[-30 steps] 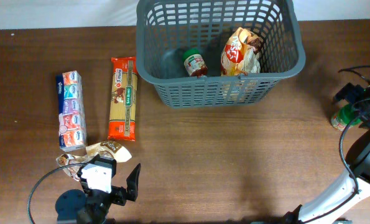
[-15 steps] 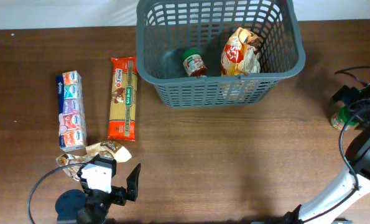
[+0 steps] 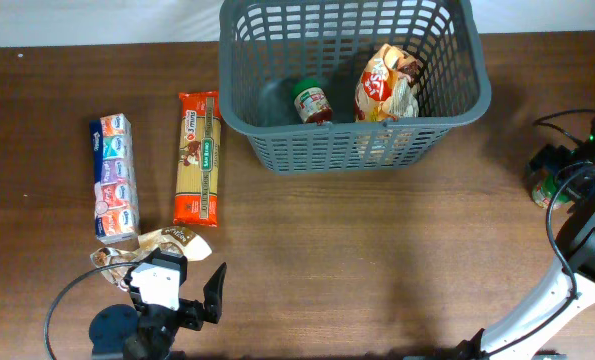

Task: Pack container
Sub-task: 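Lower the right gripper around the green-lidded jar and close on it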

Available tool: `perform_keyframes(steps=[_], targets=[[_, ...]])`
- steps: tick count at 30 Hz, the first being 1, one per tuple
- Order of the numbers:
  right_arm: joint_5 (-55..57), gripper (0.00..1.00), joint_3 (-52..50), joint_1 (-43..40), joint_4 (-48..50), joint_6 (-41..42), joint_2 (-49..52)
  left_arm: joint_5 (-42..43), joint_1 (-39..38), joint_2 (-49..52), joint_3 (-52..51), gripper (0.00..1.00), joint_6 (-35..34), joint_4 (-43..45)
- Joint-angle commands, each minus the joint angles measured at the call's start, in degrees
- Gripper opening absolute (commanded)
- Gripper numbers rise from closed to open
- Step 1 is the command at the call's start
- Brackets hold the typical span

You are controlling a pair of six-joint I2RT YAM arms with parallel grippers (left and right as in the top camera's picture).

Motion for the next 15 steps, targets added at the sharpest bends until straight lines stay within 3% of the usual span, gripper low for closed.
perform_keyframes(steps=[1, 15], targets=[[2.0, 0.99, -0.5, 0.0, 0.6, -1.1, 0.9, -0.4, 0.2, 0.0, 0.5, 0.99, 0.3, 0.1], [1.9, 0.99, -0.5, 0.0, 1.4, -1.1, 1.0, -0.4, 0.2, 0.0, 0.5, 0.99, 0.3, 0.1]])
